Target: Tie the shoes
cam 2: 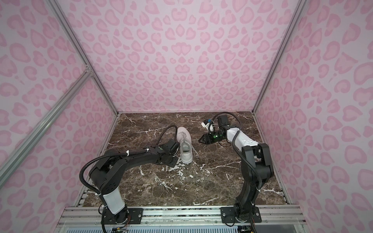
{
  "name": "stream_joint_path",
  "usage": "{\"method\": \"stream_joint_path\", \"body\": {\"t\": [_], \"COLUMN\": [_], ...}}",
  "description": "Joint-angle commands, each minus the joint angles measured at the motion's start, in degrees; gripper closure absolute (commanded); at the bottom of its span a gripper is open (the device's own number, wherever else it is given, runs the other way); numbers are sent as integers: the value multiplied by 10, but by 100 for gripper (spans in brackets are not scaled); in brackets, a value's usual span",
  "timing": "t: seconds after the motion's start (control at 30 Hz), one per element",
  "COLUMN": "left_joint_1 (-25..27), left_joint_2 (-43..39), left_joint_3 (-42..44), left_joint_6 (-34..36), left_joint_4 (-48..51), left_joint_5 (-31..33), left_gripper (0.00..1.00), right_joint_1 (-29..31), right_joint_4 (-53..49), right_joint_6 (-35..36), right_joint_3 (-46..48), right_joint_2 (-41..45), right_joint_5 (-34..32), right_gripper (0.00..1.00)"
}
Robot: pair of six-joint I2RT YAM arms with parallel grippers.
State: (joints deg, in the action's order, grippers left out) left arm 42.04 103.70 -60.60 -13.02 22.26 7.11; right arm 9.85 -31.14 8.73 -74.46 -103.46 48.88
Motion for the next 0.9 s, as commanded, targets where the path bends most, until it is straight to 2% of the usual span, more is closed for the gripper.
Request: {"method": "stream_joint_path", "body": {"t": [0.0,0.07,0.2,0.23,0.5,0.7,0.87], "left_joint_1": [5,5,4,4,-10,-43,-69], "left_joint_2": [9,10,12,14,-10,-24,-17], "left_joint_3": [9,9,13,11,-18,-55,-92], "left_joint_6": [-9,-9,-2,2,33,65,85], "left_joint_4": [13,17,14,13,26,46,62], "left_joint_5": [23,28,27,25,40,17,-2], "left_gripper": [70,75,95,97,97,97,97], "right_joint_1": [-1,-1,-1,-1,0,20,55], "right_joint_4": [5,6,4,3,17,66,87], "right_joint_6": [0,-3,-1,-1,-17,-82,-136], "right_joint_3": [3,5,6,6,-1,-34,-96], "right_joint_2": [1,2,2,3,-6,-35,-89], "right_joint_5": [-2,-1,2,1,12,22,3], "right_gripper": [57,58,58,58,59,58,55]}}
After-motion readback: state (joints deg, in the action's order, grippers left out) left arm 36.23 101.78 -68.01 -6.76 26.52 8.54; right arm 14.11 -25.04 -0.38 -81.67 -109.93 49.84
